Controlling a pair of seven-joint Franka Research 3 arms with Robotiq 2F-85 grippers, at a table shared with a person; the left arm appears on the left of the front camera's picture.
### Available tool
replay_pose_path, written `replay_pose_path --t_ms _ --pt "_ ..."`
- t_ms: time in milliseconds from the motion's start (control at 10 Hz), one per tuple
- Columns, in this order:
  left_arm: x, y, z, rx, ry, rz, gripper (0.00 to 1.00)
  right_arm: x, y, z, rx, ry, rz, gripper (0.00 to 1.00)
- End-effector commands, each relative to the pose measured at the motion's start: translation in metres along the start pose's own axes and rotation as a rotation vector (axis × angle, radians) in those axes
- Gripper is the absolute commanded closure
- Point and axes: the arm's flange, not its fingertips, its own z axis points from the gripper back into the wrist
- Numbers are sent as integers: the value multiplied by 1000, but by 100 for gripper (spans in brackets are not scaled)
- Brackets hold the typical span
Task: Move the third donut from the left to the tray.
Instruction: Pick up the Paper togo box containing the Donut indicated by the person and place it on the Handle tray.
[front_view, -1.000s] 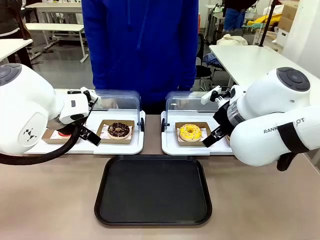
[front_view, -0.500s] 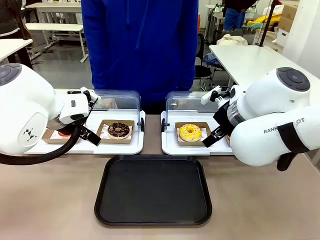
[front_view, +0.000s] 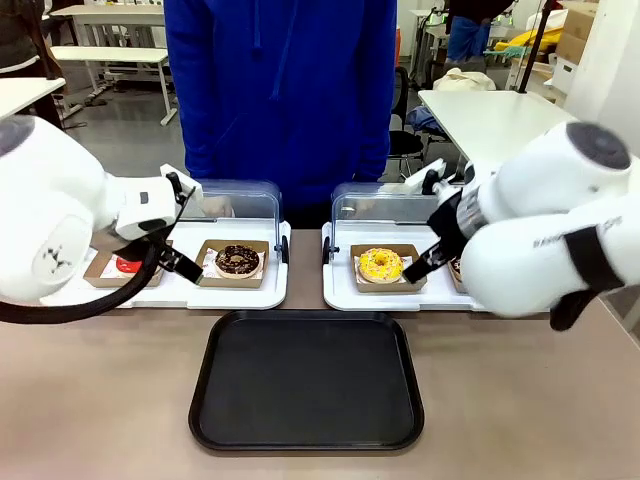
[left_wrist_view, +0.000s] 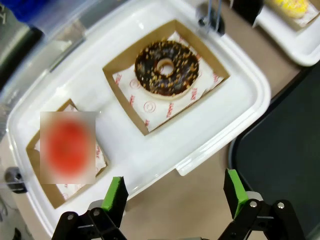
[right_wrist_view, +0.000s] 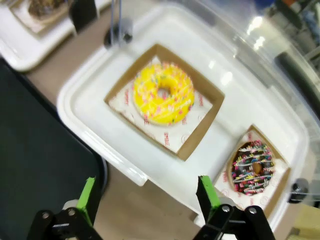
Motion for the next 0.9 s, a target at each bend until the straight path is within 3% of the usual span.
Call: replay_pose_path --t_ms 0,300,400,700,800 --pt "11 28 63 -116 -43 -26 0 18 -45 67 62 -67 -28 0" --pt "13 86 138 -286 -60 -163 0 -3 -132 127 208 -146 -43 0" --pt "-2 126 166 -354 -60 -256 0 -22 -169 141 253 -169 -26 0" --pt "-30 229 180 -444 -131 -385 0 -99 -266 156 330 -284 2 0" --pt "-52 242 190 -460 -163 -397 0 -115 -272 150 351 -290 0 0"
